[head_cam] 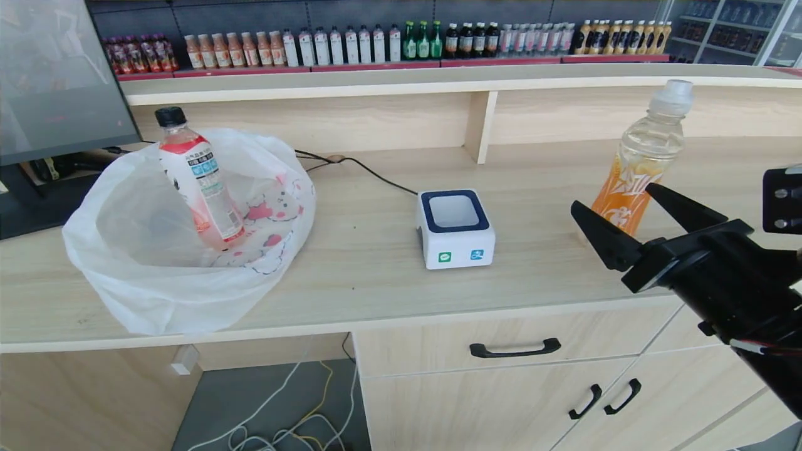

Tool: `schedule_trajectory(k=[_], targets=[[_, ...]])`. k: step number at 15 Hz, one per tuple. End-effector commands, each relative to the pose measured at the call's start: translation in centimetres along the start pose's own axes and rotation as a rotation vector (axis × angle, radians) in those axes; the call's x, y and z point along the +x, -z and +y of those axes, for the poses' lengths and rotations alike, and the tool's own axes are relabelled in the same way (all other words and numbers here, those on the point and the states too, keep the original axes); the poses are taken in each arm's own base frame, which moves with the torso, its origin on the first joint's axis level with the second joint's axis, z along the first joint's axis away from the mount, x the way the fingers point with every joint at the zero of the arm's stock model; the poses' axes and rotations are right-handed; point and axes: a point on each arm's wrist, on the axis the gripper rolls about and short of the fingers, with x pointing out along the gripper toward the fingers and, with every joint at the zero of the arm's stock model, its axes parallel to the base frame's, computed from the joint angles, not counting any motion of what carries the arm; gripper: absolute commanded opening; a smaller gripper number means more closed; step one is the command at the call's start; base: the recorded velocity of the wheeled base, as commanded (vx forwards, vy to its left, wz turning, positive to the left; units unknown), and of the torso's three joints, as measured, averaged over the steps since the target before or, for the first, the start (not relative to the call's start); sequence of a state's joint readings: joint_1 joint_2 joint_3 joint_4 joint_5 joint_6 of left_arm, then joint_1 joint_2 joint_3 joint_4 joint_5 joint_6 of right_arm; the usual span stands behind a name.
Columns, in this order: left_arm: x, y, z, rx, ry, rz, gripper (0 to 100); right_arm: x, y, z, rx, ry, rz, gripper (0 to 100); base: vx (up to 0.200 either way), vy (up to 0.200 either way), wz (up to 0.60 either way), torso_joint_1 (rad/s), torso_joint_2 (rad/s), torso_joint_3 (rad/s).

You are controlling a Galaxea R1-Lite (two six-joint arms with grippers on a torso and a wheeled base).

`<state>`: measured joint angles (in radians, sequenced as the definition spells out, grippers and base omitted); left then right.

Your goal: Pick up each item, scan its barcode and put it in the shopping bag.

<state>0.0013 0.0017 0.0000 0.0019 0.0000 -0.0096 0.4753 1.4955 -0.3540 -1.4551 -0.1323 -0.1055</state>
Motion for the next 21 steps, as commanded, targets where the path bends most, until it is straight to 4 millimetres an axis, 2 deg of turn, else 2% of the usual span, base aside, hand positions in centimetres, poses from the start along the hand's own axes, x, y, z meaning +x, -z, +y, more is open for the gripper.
schedule_trajectory(k=[1, 8, 17, 21], targets=[[0.0, 0.0, 0.0, -0.001, 0.0, -0.001, 100, 0.0, 0.3, 0.0, -0.002, -0.002, 0.011, 100, 0.0, -0.2, 0.0, -0.002, 0.0, -0.002], [0.0, 0.0, 0.0, -0.001, 0.0, -0.001, 100, -0.3, 0.8, 0.0, -0.003, -0.003, 0.034, 100, 0.0, -0.2, 0.0, 0.003, 0.0, 0.001], [0.0, 0.0, 0.0, 0.005, 0.0, -0.001, 100, -0.2, 1.0, 0.1, -0.005, -0.005, 0.044, 100, 0.0, 0.0, 0.0, 0.0, 0.0, 0.0], [0.0, 0.0, 0.0, 0.005, 0.0, -0.001, 100, 1.6, 1.7, 0.4, -0.007, -0.006, 0.049, 100, 0.0, 0.0, 0.0, 0.0, 0.0, 0.0]])
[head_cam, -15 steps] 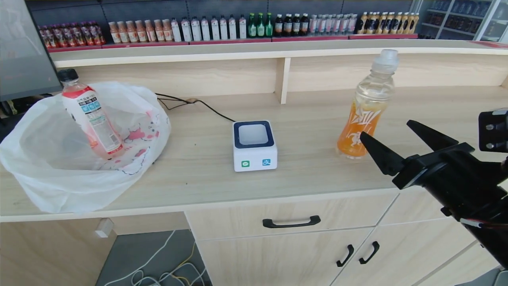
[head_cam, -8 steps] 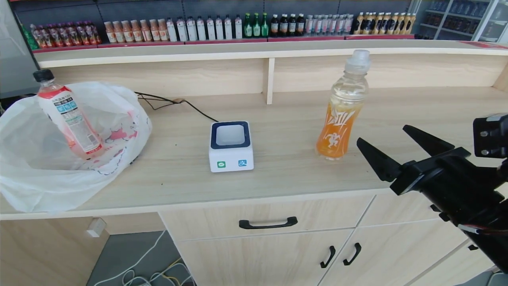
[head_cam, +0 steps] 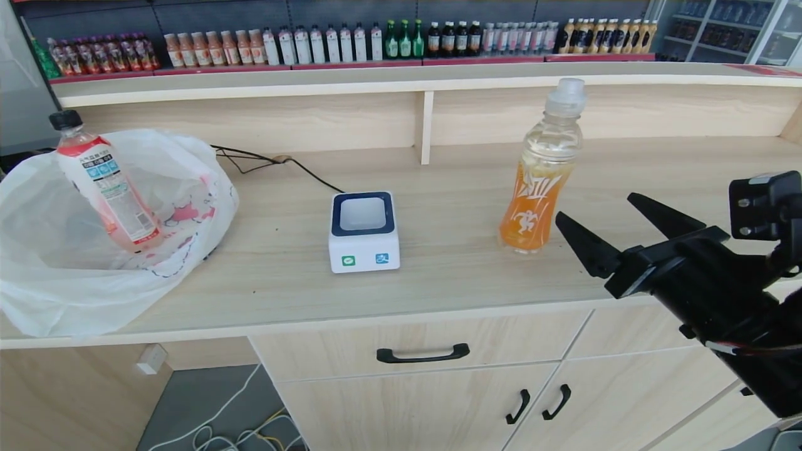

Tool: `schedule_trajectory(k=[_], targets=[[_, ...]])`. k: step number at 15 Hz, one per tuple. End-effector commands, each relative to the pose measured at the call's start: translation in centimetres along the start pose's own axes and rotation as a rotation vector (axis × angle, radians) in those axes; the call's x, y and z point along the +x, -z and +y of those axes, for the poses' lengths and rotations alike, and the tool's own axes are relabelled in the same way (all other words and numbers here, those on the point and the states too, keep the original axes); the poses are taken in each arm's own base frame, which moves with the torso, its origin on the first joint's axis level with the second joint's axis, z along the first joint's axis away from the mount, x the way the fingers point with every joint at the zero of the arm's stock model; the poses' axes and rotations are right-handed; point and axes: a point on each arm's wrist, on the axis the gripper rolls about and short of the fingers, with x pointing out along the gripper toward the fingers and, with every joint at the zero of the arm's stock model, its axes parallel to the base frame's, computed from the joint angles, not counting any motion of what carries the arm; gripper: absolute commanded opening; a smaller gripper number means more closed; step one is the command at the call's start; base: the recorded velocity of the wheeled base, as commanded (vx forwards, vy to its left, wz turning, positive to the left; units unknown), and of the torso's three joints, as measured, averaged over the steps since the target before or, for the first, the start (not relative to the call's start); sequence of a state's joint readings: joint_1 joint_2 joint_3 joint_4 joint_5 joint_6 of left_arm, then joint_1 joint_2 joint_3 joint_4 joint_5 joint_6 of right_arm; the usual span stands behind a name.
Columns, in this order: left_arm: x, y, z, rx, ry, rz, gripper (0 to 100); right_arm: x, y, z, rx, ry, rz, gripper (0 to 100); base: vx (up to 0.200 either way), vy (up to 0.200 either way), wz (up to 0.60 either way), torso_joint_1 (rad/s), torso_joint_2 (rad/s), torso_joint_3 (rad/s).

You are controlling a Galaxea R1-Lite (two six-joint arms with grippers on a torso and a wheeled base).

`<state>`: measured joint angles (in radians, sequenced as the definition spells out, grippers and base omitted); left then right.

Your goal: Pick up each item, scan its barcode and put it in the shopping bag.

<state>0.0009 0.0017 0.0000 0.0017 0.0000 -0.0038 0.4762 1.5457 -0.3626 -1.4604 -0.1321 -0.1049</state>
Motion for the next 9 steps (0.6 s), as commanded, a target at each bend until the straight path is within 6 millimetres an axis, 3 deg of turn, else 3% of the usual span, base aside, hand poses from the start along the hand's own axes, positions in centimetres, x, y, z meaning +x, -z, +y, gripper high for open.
schedule_trajectory(k=[1, 4, 9], targets=[[0.0, 0.0, 0.0, -0.001, -0.001, 0.0, 100, 1.3, 0.8, 0.2, -0.003, 0.0, 0.016, 100, 0.0, 0.0, 0.0, 0.0, 0.0, 0.0], [0.0, 0.0, 0.0, -0.001, -0.001, 0.0, 100, 4.3, 1.4, -0.2, -0.011, 0.038, -0.001, 100, 0.0, 0.0, 0.0, 0.0, 0.0, 0.0], [0.0, 0.0, 0.0, -0.001, -0.001, 0.0, 100, 6.3, 2.6, 0.1, -0.011, 0.042, 0.001, 100, 0.0, 0.0, 0.0, 0.0, 0.0, 0.0]])
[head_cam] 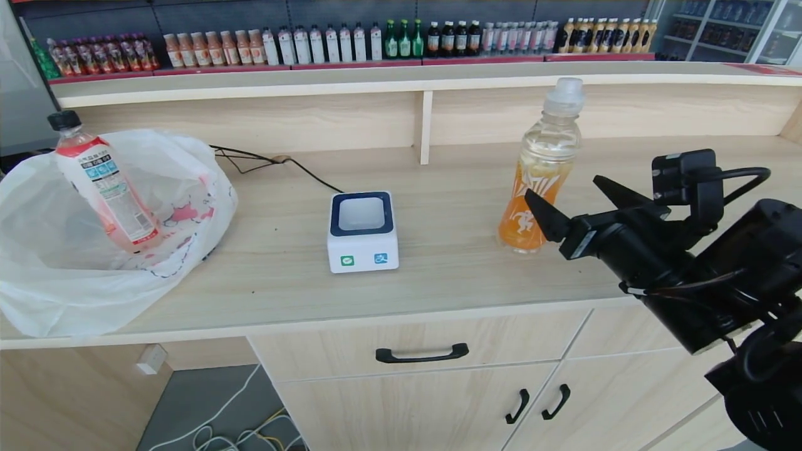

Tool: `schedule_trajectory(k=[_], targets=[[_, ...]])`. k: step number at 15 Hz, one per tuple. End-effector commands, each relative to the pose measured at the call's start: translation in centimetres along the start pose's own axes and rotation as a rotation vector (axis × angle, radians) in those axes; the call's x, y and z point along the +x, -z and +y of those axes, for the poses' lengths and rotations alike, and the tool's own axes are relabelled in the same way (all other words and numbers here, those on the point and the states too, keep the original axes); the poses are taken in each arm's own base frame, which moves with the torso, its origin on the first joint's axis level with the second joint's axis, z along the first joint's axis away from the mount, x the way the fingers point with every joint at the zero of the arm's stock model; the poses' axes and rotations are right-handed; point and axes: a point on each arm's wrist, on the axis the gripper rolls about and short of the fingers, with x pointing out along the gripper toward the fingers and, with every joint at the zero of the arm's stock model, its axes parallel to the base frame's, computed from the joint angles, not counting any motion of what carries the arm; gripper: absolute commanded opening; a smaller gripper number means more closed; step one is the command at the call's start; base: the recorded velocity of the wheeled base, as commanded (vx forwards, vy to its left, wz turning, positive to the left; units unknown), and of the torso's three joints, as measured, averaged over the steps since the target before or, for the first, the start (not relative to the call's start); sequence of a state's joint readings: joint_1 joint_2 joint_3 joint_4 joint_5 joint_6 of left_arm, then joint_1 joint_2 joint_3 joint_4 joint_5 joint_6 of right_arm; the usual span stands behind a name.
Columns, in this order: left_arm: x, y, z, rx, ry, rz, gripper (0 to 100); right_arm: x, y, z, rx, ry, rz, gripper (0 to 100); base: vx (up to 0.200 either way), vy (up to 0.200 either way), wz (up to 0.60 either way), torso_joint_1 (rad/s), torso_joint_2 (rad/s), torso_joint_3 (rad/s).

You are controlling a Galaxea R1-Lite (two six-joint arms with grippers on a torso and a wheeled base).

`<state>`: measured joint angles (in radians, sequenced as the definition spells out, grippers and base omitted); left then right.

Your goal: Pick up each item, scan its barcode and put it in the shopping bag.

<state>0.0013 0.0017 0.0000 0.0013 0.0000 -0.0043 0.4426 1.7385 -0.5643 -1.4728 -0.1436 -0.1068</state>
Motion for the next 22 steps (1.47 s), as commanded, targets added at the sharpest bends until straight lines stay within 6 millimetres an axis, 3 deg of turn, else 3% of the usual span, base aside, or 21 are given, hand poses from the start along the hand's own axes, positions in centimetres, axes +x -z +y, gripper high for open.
schedule_trajectory(k=[1, 7, 17, 22], targets=[[0.0, 0.0, 0.0, 0.0, 0.0, 0.0, 100, 1.2, 1.2, 0.3, -0.003, -0.002, 0.018, 100, 0.0, 0.0, 0.0, 0.0, 0.0, 0.0], [0.0, 0.0, 0.0, 0.0, 0.0, 0.0, 100, 2.2, 1.9, 0.6, -0.002, -0.005, 0.02, 100, 0.0, 0.0, 0.0, 0.0, 0.0, 0.0], [0.0, 0.0, 0.0, 0.0, 0.0, 0.0, 100, 6.4, 2.6, 0.6, 0.002, 0.016, -0.042, 100, 0.0, 0.0, 0.0, 0.0, 0.0, 0.0], [0.0, 0.0, 0.0, 0.0, 0.0, 0.0, 100, 7.1, 2.8, 0.7, 0.003, 0.039, -0.052, 100, 0.0, 0.0, 0.0, 0.0, 0.0, 0.0]])
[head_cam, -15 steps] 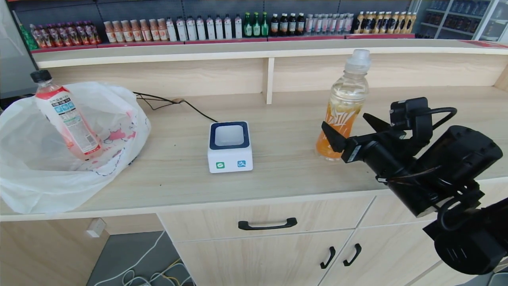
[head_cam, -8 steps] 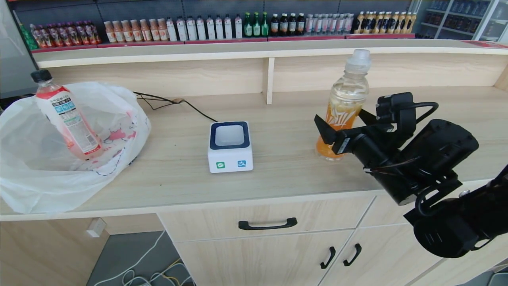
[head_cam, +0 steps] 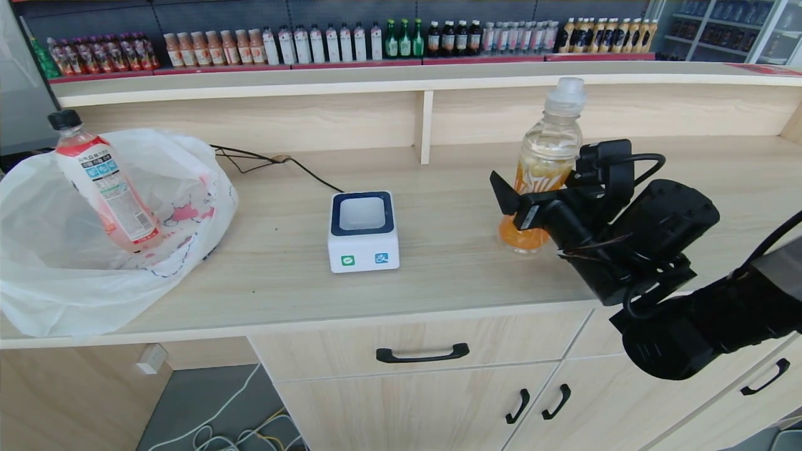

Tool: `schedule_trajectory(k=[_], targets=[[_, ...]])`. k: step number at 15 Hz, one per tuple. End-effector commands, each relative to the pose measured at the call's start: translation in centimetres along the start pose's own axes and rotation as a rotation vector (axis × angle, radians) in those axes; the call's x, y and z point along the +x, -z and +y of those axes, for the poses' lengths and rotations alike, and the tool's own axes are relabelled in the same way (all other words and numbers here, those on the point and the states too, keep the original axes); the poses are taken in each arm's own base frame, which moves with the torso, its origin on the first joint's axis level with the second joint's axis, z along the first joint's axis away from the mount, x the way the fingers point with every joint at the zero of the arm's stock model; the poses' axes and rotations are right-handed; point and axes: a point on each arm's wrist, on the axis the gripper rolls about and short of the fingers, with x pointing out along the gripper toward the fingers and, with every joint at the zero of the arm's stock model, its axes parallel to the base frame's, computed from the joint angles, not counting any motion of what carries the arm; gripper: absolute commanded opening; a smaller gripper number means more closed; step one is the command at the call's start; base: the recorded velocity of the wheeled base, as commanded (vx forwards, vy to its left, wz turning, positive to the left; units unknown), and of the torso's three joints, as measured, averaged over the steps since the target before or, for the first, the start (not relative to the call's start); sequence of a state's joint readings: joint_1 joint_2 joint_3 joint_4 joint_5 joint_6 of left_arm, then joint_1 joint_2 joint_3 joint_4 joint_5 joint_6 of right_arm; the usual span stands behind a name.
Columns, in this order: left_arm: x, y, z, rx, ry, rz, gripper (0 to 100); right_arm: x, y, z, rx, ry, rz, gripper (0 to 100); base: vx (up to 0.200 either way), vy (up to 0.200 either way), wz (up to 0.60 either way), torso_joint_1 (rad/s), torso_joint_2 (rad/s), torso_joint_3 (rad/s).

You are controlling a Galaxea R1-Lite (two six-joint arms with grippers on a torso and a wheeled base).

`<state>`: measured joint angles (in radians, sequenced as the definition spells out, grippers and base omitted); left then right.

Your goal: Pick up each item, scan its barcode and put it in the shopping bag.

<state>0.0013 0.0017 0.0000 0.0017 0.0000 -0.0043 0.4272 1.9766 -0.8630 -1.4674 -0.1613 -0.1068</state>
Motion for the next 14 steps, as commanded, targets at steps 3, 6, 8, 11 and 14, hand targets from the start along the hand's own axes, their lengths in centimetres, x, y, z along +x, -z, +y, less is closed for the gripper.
schedule_trajectory(k=[3, 6, 8, 11, 14], targets=[[0.0, 0.0, 0.0, 0.0, 0.0, 0.0, 100, 0.46, 0.2, -0.26, -0.003, 0.004, -0.007, 100, 0.0, 0.0, 0.0, 0.0, 0.0, 0.0], [0.0, 0.0, 0.0, 0.0, 0.0, 0.0, 100, 0.6, 0.35, -0.28, -0.004, 0.004, -0.005, 100, 0.0, 0.0, 0.0, 0.0, 0.0, 0.0], [0.0, 0.0, 0.0, 0.0, 0.0, 0.0, 100, 0.6, 0.37, -0.28, -0.002, 0.005, -0.004, 100, 0.0, 0.0, 0.0, 0.0, 0.0, 0.0], [0.0, 0.0, 0.0, 0.0, 0.0, 0.0, 100, 0.5, 0.04, -0.33, -0.001, 0.006, -0.011, 0, 0.0, 0.0, 0.0, 0.0, 0.0, 0.0], [0.0, 0.0, 0.0, 0.0, 0.001, 0.0, 100, 0.2, -0.03, -0.32, -0.002, 0.004, -0.005, 0, 0.0, 0.0, 0.0, 0.0, 0.0, 0.0]])
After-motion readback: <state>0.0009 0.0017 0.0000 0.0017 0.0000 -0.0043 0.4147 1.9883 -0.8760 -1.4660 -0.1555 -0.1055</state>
